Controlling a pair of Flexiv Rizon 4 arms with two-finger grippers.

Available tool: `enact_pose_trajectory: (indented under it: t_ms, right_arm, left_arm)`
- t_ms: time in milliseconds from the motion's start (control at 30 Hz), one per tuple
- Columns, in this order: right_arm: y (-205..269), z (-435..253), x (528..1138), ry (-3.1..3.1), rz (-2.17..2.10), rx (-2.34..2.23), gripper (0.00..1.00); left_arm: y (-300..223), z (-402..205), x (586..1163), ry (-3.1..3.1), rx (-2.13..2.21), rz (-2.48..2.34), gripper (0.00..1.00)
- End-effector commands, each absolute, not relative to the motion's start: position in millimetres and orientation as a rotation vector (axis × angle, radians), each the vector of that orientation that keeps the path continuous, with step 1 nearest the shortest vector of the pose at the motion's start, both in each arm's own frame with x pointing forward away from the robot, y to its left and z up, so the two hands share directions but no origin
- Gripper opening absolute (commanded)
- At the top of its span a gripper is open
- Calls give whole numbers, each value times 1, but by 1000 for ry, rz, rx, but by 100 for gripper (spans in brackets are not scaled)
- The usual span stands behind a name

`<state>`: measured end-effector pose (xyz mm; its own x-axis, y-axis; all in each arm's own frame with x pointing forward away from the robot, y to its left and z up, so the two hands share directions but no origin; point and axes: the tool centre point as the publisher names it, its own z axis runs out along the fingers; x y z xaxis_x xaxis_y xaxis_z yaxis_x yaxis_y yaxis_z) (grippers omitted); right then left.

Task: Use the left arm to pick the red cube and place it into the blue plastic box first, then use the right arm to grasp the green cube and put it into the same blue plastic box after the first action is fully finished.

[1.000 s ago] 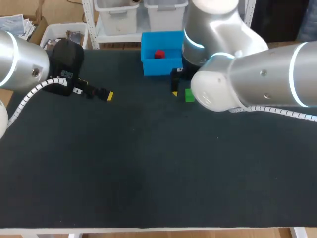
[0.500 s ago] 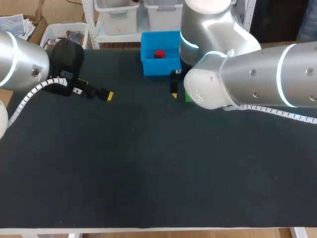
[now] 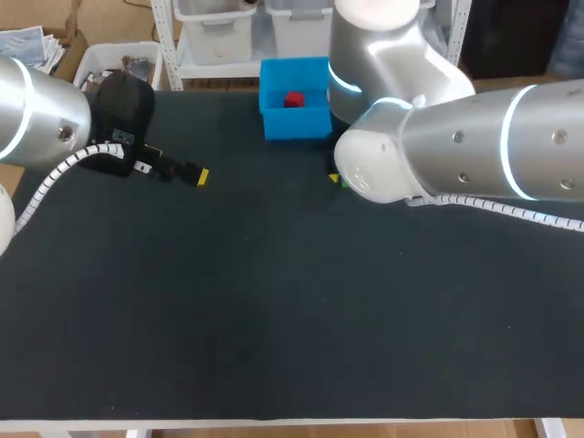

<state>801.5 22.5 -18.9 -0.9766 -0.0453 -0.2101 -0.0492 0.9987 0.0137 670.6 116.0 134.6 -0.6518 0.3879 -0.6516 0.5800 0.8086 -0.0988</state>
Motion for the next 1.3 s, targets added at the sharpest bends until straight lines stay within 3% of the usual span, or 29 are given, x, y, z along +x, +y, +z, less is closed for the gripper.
enact_pose_trajectory:
  t_ms: [33, 300, 800, 1300]
  right_arm:
    - [19, -15, 797, 2919, 31, -66, 0]
    - [14, 2, 793, 2878, 41, -26, 0]
    - [12, 113, 785, 2626, 82, -14, 0]
    - [10, 147, 784, 2379, 228, 10, 0]
  left_arm:
    - [117, 134, 671, 2354, 715, -405, 100]
    - [117, 134, 671, 2354, 715, -405, 100]
    - [117, 134, 671, 2354, 715, -405, 100]
    - [117, 134, 671, 2354, 715, -405, 100]
